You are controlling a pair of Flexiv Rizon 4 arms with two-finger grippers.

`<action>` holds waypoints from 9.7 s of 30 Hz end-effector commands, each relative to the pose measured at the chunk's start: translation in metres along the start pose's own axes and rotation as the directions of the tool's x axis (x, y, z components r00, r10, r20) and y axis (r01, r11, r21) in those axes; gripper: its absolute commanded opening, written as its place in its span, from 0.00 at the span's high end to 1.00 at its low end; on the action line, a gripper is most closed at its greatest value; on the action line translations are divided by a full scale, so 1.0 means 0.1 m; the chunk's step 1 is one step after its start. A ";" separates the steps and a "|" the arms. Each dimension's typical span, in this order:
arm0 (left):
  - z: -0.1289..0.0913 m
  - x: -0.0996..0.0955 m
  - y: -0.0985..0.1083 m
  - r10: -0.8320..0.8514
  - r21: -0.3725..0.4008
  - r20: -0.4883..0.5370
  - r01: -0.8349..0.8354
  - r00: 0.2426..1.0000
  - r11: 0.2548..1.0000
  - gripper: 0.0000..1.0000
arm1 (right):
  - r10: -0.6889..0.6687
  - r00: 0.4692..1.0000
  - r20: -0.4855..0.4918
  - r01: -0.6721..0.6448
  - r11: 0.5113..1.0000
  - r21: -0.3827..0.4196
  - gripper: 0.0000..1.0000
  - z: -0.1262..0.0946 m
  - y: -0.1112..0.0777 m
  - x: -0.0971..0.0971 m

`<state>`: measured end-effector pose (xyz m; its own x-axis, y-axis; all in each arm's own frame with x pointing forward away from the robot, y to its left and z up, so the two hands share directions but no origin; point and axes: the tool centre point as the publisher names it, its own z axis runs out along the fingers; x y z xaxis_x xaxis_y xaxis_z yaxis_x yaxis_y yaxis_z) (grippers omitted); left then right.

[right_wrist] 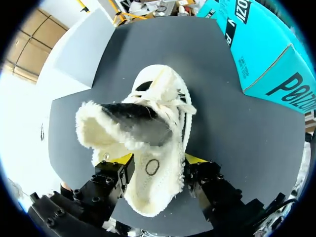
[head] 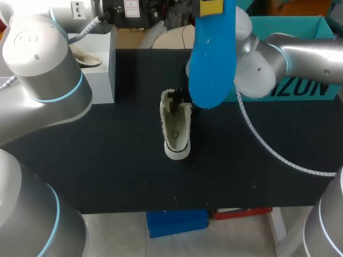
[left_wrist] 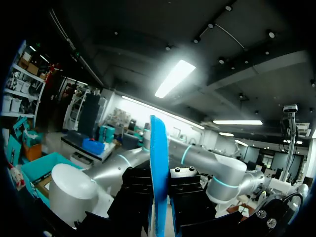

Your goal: Take the shoe out of the shoebox, open the shoe tongue, remove and reinsert the insole, then place the shoe into the shoebox

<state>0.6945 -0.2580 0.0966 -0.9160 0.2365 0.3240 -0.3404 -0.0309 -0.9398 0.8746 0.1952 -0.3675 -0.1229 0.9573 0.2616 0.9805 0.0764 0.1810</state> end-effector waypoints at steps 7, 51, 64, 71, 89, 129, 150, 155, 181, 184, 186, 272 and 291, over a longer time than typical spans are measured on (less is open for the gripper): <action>0.01 0.01 0.00 -0.001 -0.001 0.005 0.001 1.000 1.000 1.00 | -0.180 0.890 -0.419 0.166 0.984 -0.069 0.00 -0.43 -0.18 0.04; 0.01 0.01 0.00 -0.001 -0.001 0.005 0.001 1.000 1.000 1.00 | 0.000 0.624 -0.781 -0.134 0.985 -0.107 0.00 -1.06 -0.16 -0.08; 0.01 0.01 0.00 -0.001 -0.001 0.005 0.001 1.000 1.000 1.00 | 0.024 0.446 -0.895 -0.156 0.986 -0.052 0.00 -1.22 -0.18 -0.02; 0.01 0.01 0.00 -0.001 -0.001 0.005 0.001 1.000 1.000 1.00 | 0.018 0.470 -0.883 -0.173 0.982 -0.072 0.00 -1.29 -0.17 -0.02; 0.17 -0.08 0.54 0.482 -0.096 -0.022 -0.482 0.876 0.871 1.00 | 0.018 0.470 -0.883 -0.173 0.982 -0.072 0.00 -1.29 -0.17 -0.02; -0.20 0.01 1.57 0.661 0.127 -0.004 -0.655 0.751 0.745 1.00 | 0.018 0.470 -0.883 -0.173 0.982 -0.072 0.00 -1.29 -0.17 -0.02; -0.51 -0.15 2.25 0.849 -0.070 0.033 -0.846 0.527 0.528 1.00 | 0.018 0.470 -0.883 -0.173 0.982 -0.072 0.00 -1.29 -0.17 -0.02; -0.51 -0.15 2.25 0.849 -0.070 0.033 -0.846 0.527 0.528 1.00 | 0.018 0.470 -0.883 -0.173 0.982 -0.072 0.00 -1.29 -0.17 -0.02; -0.82 -0.27 3.17 0.962 -0.123 -0.126 -0.959 -0.241 -0.256 1.00 | 0.018 0.470 -0.883 -0.173 0.982 -0.072 0.00 -1.29 -0.17 -0.02; -0.88 -0.39 3.28 0.950 -0.162 -0.138 -0.940 -0.281 -0.302 1.00 | 0.018 0.470 -0.883 -0.173 0.982 -0.072 0.00 -1.29 -0.17 -0.02; -0.90 -0.41 3.31 0.962 -0.155 -0.116 -0.952 -0.249 -0.265 1.00 | 0.018 0.470 -0.883 -0.173 0.982 -0.072 0.00 -1.29 -0.17 -0.02; -0.98 -1.60 3.38 0.869 -0.241 -0.139 -0.835 -0.475 -0.494 1.00 | 0.039 0.382 -0.923 0.021 0.998 0.051 0.16 -0.88 -0.36 0.43; -0.98 -1.60 3.38 0.869 -0.241 -0.139 -0.835 -0.475 -0.494 1.00 | 0.024 0.431 -0.902 0.021 0.999 0.036 0.52 -0.95 -0.29 0.44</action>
<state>0.7473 -0.2098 -0.2831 0.1660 -0.0071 -0.9861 0.9850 0.0494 0.1655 0.8265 0.2131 -0.2792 -0.1696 0.1446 0.9748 0.9826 0.1009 0.1560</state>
